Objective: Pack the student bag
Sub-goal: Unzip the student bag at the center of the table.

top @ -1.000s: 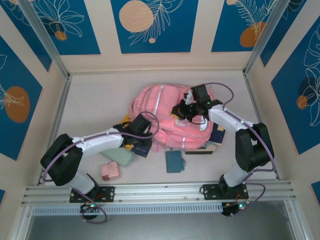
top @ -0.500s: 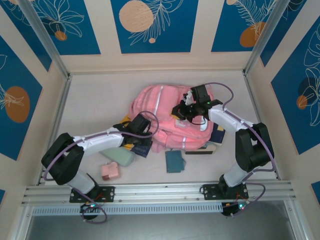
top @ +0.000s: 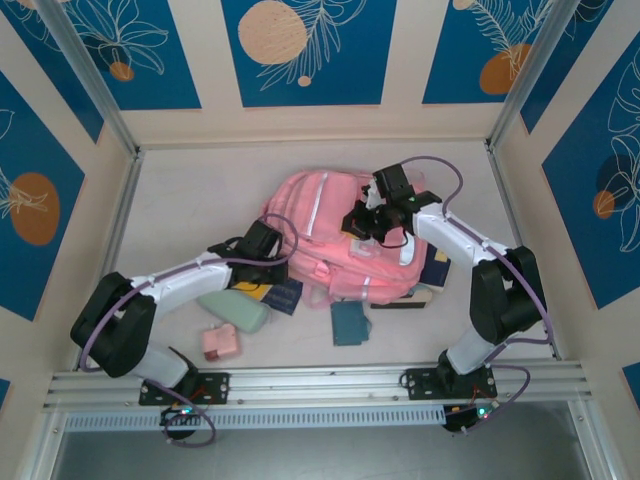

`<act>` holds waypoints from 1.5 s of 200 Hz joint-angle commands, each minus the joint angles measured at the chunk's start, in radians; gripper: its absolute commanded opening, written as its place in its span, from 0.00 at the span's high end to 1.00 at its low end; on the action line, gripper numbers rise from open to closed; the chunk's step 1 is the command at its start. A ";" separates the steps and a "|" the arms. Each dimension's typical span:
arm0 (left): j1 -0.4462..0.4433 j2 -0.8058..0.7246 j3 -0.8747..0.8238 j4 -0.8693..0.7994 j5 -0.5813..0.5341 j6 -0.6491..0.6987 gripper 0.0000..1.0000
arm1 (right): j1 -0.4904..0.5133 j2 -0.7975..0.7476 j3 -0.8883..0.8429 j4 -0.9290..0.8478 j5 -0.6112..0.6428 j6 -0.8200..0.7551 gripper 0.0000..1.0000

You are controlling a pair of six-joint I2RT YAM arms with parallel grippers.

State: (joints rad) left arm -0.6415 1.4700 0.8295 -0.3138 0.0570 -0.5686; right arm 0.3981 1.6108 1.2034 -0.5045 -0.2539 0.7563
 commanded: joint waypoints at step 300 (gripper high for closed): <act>-0.235 0.059 0.336 -0.104 0.277 0.055 1.00 | -0.222 -0.329 -0.286 0.005 0.405 0.306 0.73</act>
State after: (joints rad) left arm -0.8627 1.5021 1.1412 -0.4469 0.2886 -0.5388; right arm 0.2188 1.2381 0.8707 -0.6117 0.1070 1.1465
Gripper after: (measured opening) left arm 0.065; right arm 0.294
